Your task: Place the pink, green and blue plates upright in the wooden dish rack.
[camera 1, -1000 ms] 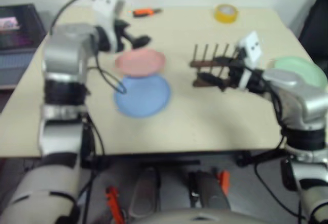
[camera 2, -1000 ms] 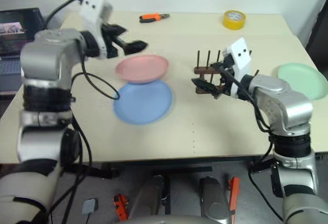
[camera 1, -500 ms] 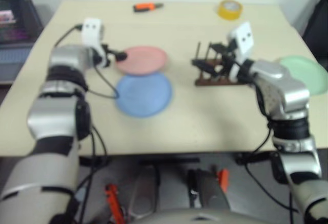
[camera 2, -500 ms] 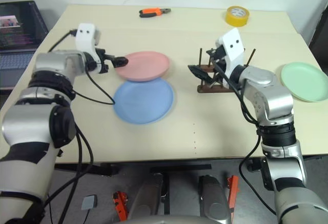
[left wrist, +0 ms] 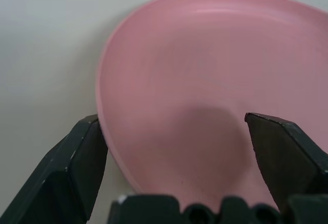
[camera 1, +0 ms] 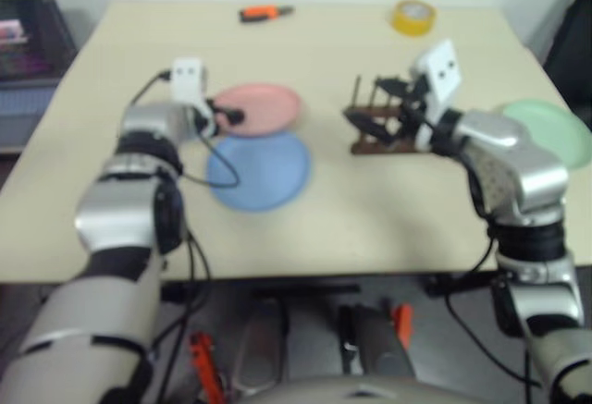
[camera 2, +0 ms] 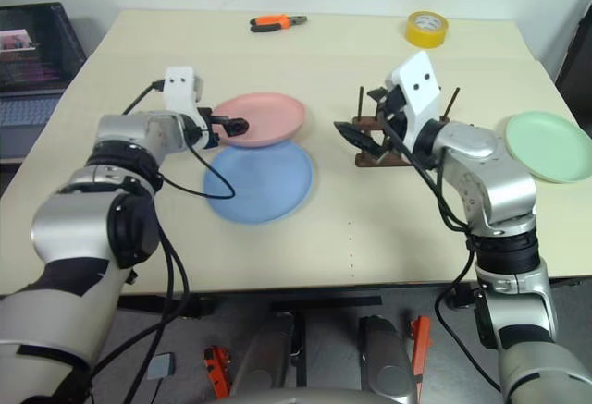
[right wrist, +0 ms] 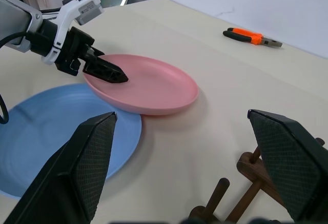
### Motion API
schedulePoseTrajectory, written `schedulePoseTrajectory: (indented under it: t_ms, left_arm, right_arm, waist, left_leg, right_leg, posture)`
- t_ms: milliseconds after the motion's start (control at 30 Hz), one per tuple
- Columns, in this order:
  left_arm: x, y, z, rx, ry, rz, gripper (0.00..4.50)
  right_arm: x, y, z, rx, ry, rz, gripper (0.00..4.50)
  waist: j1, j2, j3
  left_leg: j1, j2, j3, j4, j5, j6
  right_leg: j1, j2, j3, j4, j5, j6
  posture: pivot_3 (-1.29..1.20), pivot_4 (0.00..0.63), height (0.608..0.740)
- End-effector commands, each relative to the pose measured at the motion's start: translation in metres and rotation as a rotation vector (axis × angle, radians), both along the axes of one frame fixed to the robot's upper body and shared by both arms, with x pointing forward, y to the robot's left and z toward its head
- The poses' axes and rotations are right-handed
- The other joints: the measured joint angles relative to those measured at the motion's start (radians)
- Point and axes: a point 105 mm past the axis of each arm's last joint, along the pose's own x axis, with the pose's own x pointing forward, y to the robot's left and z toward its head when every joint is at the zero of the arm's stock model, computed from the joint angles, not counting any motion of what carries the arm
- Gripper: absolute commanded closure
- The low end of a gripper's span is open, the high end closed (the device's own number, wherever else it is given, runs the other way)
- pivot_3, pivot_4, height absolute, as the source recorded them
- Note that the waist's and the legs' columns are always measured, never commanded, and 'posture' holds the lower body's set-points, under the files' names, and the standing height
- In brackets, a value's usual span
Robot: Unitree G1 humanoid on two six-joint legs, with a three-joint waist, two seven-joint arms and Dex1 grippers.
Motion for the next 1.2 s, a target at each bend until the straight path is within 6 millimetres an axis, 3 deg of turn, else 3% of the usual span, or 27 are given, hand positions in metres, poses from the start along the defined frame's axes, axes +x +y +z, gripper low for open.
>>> schedulePoseTrajectory:
  t_ms: [33,233,367,400,567,833,967,1100,1200]
  left_arm:
    - [0.003,0.001,0.011,-0.022,-0.047,0.008,0.93]
    - [0.005,0.004,0.021,-0.026,-0.077,0.014,2.92]
    - [0.008,0.007,0.045,-0.074,-0.14,0.028,4.35]
    - [0.008,0.007,0.051,-0.084,-0.156,0.028,4.47]
    - [0.01,0.001,0.095,-0.095,-0.256,-0.015,4.47]
    - [0.006,-0.03,0.152,0.068,-0.369,-0.198,4.47]
    - [0.003,-0.06,0.174,0.192,-0.43,-0.295,4.47]
    - [-0.006,-0.09,0.185,0.257,-0.442,-0.405,4.47]
    - [-0.012,-0.099,0.193,0.273,-0.452,-0.442,4.47]
  right_arm:
    - [-0.005,-0.001,0.013,0.002,-0.05,0.006,0.0]
    - [-0.006,0.002,0.015,0.001,-0.059,0.02,0.0]
    - [-0.011,0.009,0.016,0.001,-0.058,0.08,0.0]
    - [-0.014,0.012,0.016,-0.001,-0.056,0.105,0.0]
    - [-0.032,0.03,0.015,-0.019,-0.078,0.256,0.0]
    - [-0.022,0.069,0.031,-0.053,-0.228,0.31,0.0]
    - [-0.013,0.098,0.01,-0.205,-0.294,0.303,0.0]
    - [0.0,0.105,-0.011,-0.334,-0.346,0.258,0.0]
    - [0.002,0.107,-0.024,-0.376,-0.353,0.258,0.0]
  waist:
    - [0.0,0.0,0.0]
    - [0.0,0.0,0.0]
    - [0.0,0.0,0.0]
    - [0.0,0.0,0.0]
    - [0.0,0.0,0.0]
    - [-0.002,-0.001,0.0]
    - [-0.001,-0.001,0.0]
    - [0.0,-0.001,0.0]
    - [-0.004,-0.001,0.001]
  left_leg:
    - [0.0,0.0,0.0,0.0,0.0,0.0]
    - [0.0,0.0,0.0,0.0,0.0,0.0]
    - [0.0,0.0,0.0,0.0,0.0,0.0]
    - [0.0,0.0,0.0,0.0,0.0,0.0]
    - [0.0,0.0,0.0,0.0,0.0,0.0]
    - [0.0,-0.001,0.001,0.0,0.0,0.0]
    - [0.0,-0.001,0.0,0.0,0.0,0.0]
    - [-0.001,-0.001,0.001,0.0,0.0,0.0]
    - [0.0,-0.001,0.002,0.0,0.0,0.0]
  right_leg:
    - [0.0,0.0,0.0,0.0,0.0,0.0]
    - [0.0,0.0,0.0,0.0,0.0,0.0]
    - [0.0,0.0,0.0,0.0,0.0,0.0]
    - [0.0,0.0,0.0,0.0,0.0,0.0]
    - [0.0,0.0,0.0,0.0,-0.001,0.001]
    - [0.0,0.001,0.0,0.0,-0.001,0.002]
    - [0.0,0.001,0.0,0.0,-0.001,0.002]
    - [0.0,0.0,0.001,0.0,0.0,0.001]
    - [0.0,0.0,0.002,-0.001,0.0,0.003]
  posture:
    - [0.0,0.15,0.74]
    - [0.0,0.15,0.74]
    - [0.0,0.15,0.74]
    - [0.0,0.15,0.74]
    - [0.0,0.15,0.74]
    - [0.0,0.15,0.74]
    - [0.0,0.15,0.74]
    - [0.0,0.15,0.74]
    - [0.0,0.15,0.74]
